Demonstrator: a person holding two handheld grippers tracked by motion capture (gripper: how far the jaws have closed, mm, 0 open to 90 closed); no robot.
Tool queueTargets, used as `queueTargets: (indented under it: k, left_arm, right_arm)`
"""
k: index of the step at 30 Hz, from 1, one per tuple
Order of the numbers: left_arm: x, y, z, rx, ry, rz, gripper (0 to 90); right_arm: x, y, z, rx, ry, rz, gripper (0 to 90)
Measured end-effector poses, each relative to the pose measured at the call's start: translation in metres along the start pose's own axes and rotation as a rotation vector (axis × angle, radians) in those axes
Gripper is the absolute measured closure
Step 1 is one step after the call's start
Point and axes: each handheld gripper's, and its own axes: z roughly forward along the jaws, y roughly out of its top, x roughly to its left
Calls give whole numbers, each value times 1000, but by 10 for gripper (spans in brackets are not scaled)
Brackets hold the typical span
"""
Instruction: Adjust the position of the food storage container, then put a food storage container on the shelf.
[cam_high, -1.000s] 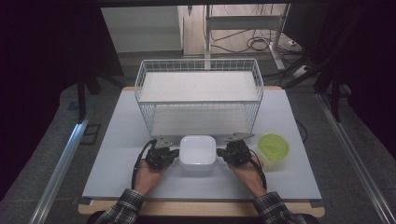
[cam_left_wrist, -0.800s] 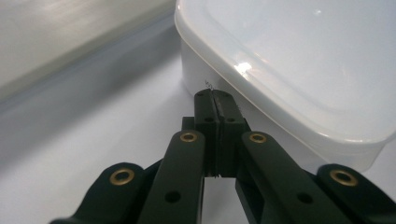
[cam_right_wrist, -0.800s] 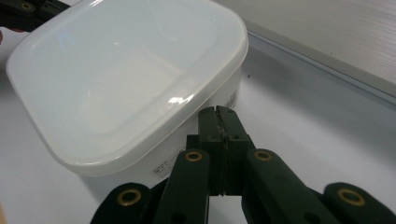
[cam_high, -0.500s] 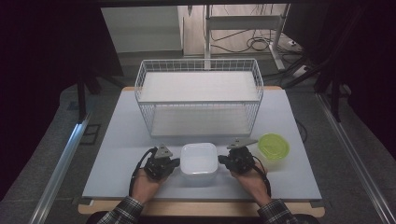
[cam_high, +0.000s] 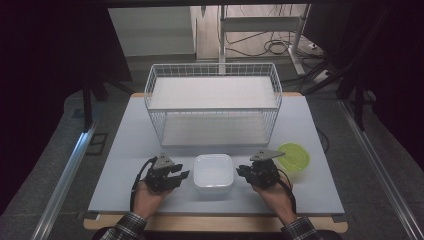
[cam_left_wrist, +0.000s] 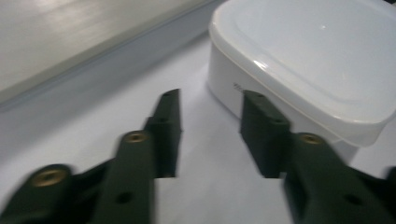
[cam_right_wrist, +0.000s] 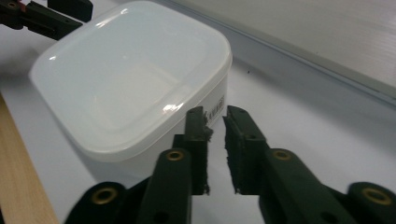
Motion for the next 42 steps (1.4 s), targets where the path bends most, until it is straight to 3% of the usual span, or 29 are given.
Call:
queueTargets:
  k: [2,3,11,17,23,34,36,40,42]
  left_arm:
    - [1,-4,-4,-24,7,-10,452]
    - [1,-5,-5,-23,7,-9,348]
    - [0,-19,-15,-2,-8,-20,135]
    - [-4,-25,-18,24,-19,13,89]
    - [-5,-27,-15,-8,-11,51,53]
    - [-6,-23,-11,-52,-50,13,17]
    - [-7,-21,-10,-44,-53,13,20]
    - [-12,-17,-6,5,-14,40,27]
    - [-13,-15,-7,-2,-29,31,25]
  right_arm:
    - [-1,0,-5,-8,5,-4,700]
    - [-2,-2,-8,-15,8,-4,618]
    - [-3,-7,-17,-54,31,6,371]
    - [-2,-13,-21,-66,56,11,272]
    - [-5,-17,-18,-56,66,30,188]
    - [-2,-15,-11,-51,67,12,67]
    - [-1,-13,-10,-41,61,1,66]
    - [2,-10,-9,-33,53,-15,50]
    - [3,-9,-7,-24,47,-19,32]
